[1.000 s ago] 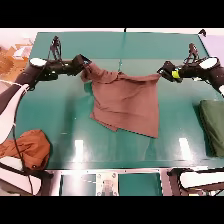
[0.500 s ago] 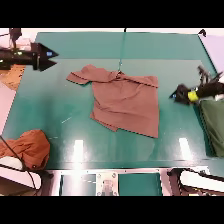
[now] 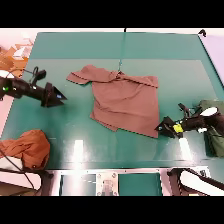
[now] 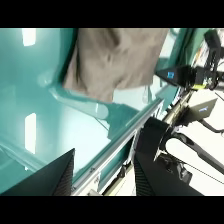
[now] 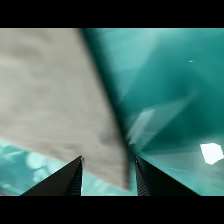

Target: Fold the shirts.

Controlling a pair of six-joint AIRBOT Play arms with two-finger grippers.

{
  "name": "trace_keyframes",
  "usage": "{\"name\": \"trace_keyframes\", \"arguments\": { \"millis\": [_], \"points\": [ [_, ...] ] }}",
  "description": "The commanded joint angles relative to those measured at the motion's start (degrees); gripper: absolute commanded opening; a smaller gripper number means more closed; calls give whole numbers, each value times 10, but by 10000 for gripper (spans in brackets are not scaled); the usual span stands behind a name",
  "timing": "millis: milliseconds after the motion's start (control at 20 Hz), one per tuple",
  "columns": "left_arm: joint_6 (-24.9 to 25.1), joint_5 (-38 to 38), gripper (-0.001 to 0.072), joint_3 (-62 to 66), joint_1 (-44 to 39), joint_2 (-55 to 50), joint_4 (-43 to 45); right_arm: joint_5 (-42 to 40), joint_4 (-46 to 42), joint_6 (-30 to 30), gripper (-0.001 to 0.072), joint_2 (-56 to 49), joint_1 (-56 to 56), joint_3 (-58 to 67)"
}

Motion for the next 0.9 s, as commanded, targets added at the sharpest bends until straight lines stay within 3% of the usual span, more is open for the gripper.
{"name": "trace_keyframes", "arguments": {
  "millis": [0,50,150,350,550,850],
  "points": [
    [35,38,425,-118,-7,48,22,-66,56,-32,348,-2,32,-33],
    [37,55,425,-139,-7,64,29,-75,72,-38,299,-7,48,-33],
    [40,76,425,-169,-7,92,35,-75,104,-66,11,-14,68,-25],
    [39,102,424,-182,-17,130,54,24,103,-72,12,25,42,95],
    [15,178,425,-182,-92,144,101,24,93,-59,12,61,-28,219],
    [-28,372,425,-182,-261,140,104,0,93,-62,11,38,-69,226]
  ]
}}
